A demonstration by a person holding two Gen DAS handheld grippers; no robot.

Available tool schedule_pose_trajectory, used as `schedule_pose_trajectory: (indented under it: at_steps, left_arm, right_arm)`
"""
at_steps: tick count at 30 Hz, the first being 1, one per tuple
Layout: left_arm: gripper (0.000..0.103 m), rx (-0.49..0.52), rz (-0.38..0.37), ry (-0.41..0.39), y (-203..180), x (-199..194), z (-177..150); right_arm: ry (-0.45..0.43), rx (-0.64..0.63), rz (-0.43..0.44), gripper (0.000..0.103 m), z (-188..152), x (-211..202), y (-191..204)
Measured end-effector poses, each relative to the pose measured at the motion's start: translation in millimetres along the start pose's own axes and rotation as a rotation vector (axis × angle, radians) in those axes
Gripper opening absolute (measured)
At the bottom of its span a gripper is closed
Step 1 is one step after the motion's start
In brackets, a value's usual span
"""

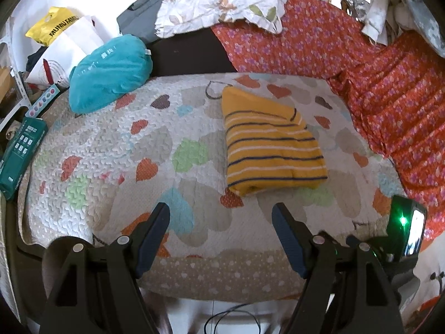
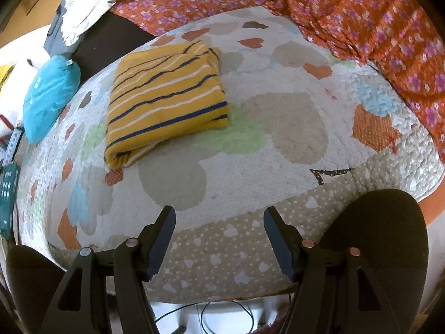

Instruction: Fold small clothes

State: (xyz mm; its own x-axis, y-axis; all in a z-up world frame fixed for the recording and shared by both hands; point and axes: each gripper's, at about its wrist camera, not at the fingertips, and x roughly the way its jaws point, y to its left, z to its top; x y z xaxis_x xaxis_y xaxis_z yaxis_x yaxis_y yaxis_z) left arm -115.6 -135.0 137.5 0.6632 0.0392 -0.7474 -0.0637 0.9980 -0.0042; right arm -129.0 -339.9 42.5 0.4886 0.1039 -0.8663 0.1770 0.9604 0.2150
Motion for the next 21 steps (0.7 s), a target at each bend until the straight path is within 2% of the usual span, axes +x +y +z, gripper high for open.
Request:
schedule_pose_trajectory:
  at_steps: [2, 6, 9, 11, 12, 13, 16, 21]
  left_arm:
    - [0.075, -0.02, -0.018, 0.001, 3, 6, 3]
    - [0.076, -0.089, -0.097, 0.119, 18, 49, 20]
    - [0.076, -0.143, -0.131, 0.189, 36, 93, 43]
    - [0.076, -0.163, -0.144, 0.208, 46, 125, 63]
    - [0.076, -0.167, -0.156, 0.211, 47, 137, 70]
    - [0.076, -0.176, -0.18, 0.229, 49, 157, 81]
    - [0.076, -0.235, -0.265, 0.303, 51, 209, 101]
    - [0.076, -0.276, -0.413, 0.423, 35, 290, 121]
  right_arm:
    - [0.009, 0.011, 0.003, 0.07, 0, 4, -7]
    - [0.02, 0.047, 0.062, 0.07, 10, 10, -22]
    - [-0.011, 0.073, 0.119, 0.07, 40, 14, -32]
    - [-0.039, 0.087, 0.163, 0.071, 70, 18, -35]
    - [-0.054, 0.087, 0.181, 0.076, 88, 21, -35]
    - [-0.071, 0.082, 0.202, 0.081, 110, 27, -34]
    - [-0.086, 0.043, 0.222, 0.084, 164, 54, -24]
    - [0.027, 0.055, 0.26, 0.084, 227, 129, -12]
